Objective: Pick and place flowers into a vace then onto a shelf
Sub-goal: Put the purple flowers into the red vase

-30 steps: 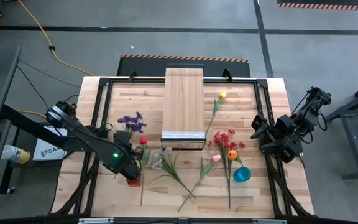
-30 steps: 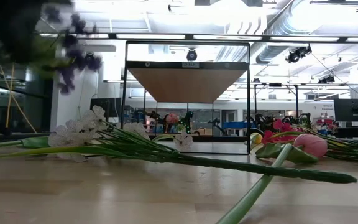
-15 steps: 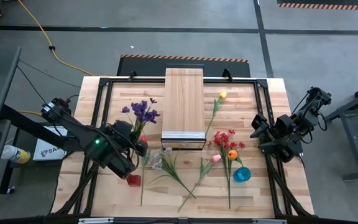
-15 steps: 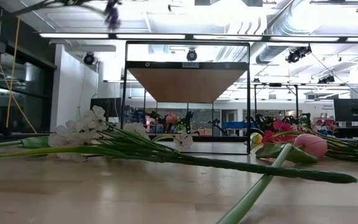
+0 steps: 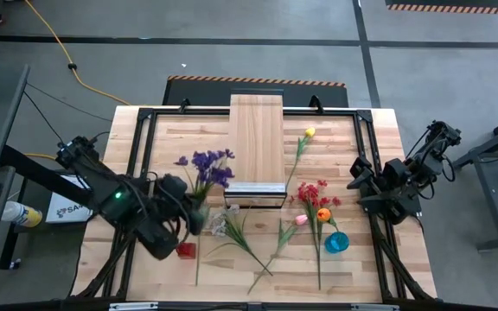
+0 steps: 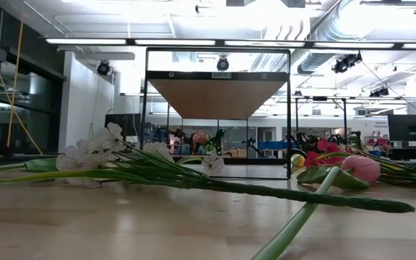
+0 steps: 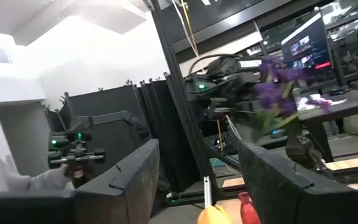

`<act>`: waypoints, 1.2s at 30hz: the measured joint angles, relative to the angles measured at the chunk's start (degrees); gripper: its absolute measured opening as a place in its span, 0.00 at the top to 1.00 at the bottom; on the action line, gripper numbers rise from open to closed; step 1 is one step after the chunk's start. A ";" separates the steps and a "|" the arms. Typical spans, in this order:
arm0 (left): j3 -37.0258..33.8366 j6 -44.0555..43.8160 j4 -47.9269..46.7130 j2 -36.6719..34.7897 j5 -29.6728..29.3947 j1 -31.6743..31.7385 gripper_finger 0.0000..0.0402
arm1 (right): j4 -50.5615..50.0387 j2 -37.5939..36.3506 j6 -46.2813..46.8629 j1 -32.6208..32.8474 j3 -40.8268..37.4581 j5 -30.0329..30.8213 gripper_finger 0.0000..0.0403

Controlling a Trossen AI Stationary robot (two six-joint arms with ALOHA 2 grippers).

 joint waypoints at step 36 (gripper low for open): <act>-0.07 -7.76 -7.35 8.10 -13.88 -15.53 0.88 | 0.04 1.42 -0.10 -0.04 -0.07 2.82 0.47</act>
